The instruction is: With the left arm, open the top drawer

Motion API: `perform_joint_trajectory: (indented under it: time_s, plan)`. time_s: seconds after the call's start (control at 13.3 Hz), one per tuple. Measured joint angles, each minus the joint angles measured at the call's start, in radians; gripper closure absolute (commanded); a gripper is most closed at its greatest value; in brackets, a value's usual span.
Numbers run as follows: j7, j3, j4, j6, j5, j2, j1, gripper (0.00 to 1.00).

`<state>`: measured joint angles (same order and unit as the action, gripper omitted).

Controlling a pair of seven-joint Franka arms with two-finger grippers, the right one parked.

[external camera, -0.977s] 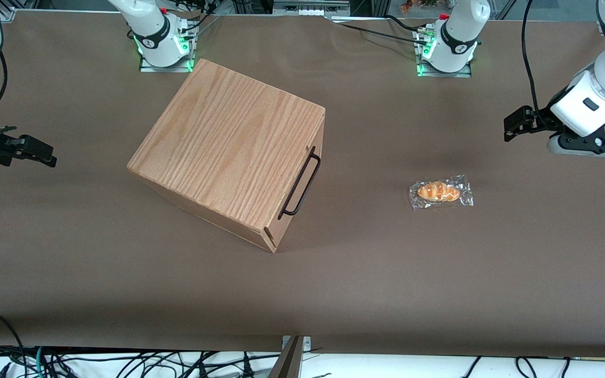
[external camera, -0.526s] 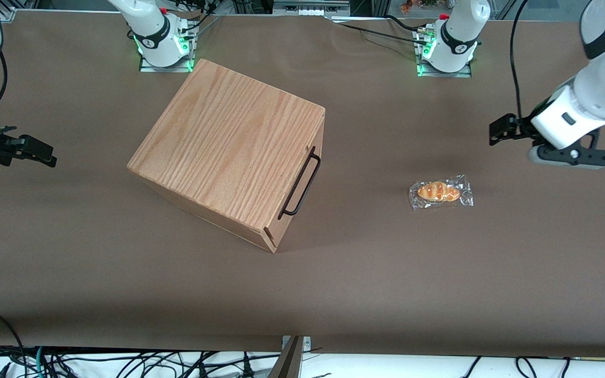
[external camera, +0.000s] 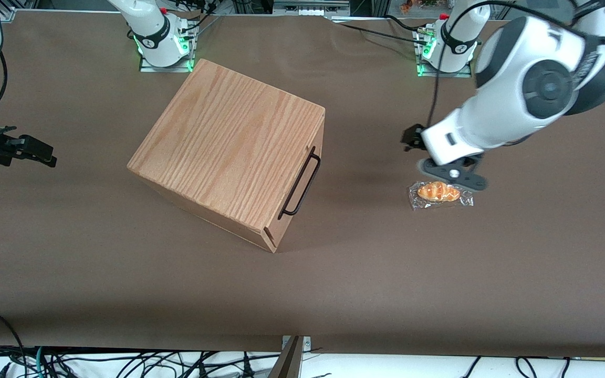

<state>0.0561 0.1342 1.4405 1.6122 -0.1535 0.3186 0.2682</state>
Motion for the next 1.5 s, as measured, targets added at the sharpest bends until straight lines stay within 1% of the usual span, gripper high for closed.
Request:
perform_joint_trajectory:
  time_s: [0.23, 0.3, 0.38, 0.68, 0.9, 1.13, 1.5]
  plan:
    - [0.005, 0.000, -0.068, 0.084, -0.141, 0.087, 0.047, 0.00]
    - [0.004, -0.001, -0.078, 0.132, -0.175, 0.108, 0.050, 0.00]
    - [0.004, 0.000, -0.083, 0.175, -0.190, 0.126, 0.056, 0.00]
    - [0.005, 0.001, -0.085, 0.359, -0.199, 0.199, 0.125, 0.00]
    - [0.018, 0.000, -0.086, 0.448, -0.199, 0.246, 0.178, 0.00]
    - [0.019, -0.004, -0.086, 0.472, -0.199, 0.271, 0.183, 0.00]
    - [0.019, -0.006, -0.087, 0.484, -0.199, 0.279, 0.183, 0.00]
